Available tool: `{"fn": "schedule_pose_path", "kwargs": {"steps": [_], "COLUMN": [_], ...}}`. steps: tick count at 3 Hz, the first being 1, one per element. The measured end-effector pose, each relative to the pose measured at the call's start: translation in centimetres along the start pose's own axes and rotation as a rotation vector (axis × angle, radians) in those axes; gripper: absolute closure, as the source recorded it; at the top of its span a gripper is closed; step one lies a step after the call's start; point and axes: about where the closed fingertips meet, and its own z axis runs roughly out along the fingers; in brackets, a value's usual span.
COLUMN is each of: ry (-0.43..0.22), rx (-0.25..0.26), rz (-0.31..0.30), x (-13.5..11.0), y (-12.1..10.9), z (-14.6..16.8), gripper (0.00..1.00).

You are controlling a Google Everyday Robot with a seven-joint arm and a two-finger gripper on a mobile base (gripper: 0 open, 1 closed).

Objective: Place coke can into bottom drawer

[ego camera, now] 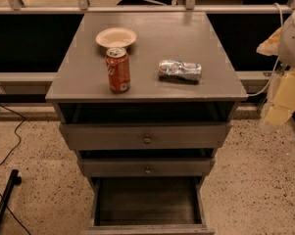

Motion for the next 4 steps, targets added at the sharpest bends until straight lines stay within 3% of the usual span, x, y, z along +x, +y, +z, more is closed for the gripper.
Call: {"fn": "schedule_pose_path", "kwargs": {"steps": [1, 2, 3, 4], "ry": [0.000, -0.073, -0.219, -0.362], "rx": [0.000, 0.023, 0.053, 0.044], "rz": [0.000, -0.046, -0.165, -0.248], "x": [0.0, -2.9, -10.6, -18.4], "y": [0.0, -1.2, -3.6, -5.5], "z": [0.0, 0.7, 2.1, 4.2], "gripper": [0.00, 0.00, 0.00, 0.00]}}
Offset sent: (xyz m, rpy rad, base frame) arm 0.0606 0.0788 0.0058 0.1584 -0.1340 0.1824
